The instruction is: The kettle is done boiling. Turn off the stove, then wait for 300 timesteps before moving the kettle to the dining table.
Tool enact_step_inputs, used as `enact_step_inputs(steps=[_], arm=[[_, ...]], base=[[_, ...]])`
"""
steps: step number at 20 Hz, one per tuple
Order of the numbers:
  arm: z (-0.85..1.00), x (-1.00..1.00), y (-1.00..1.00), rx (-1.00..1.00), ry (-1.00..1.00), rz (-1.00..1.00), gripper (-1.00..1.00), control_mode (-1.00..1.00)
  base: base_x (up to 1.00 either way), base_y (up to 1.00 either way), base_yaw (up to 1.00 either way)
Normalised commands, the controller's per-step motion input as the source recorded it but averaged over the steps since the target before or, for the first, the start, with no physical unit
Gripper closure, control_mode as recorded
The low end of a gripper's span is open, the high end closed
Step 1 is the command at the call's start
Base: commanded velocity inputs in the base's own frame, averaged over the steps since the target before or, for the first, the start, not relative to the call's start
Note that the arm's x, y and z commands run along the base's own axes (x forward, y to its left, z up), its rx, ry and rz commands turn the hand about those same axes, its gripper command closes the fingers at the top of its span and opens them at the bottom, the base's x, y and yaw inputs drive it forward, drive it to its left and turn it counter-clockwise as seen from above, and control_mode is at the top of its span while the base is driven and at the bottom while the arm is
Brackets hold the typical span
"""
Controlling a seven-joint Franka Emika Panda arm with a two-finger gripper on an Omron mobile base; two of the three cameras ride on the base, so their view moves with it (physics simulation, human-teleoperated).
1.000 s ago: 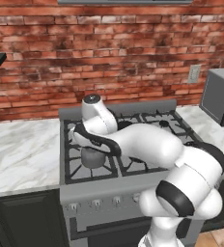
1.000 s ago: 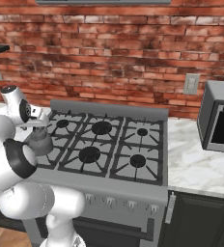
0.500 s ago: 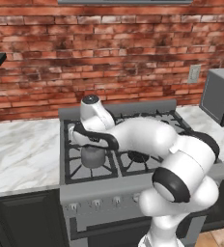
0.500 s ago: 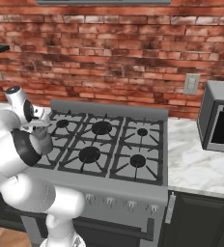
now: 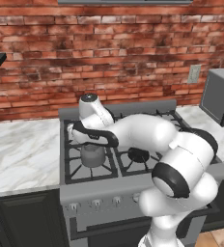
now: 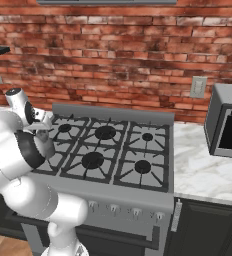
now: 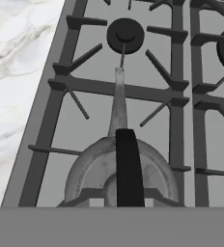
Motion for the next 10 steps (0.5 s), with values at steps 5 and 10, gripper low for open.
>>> enact_step_inputs(steps=[5,10], arm=[[-0.01,-0.08,0.02,0.00,-0.04,0.00,1.00,-1.00],[0.24,-0.35,0.02,0.00,-0.21,0.00,1.00,-1.00]], base=[[0.00,0.00,0.00],[0.00,0.00,0.00]])
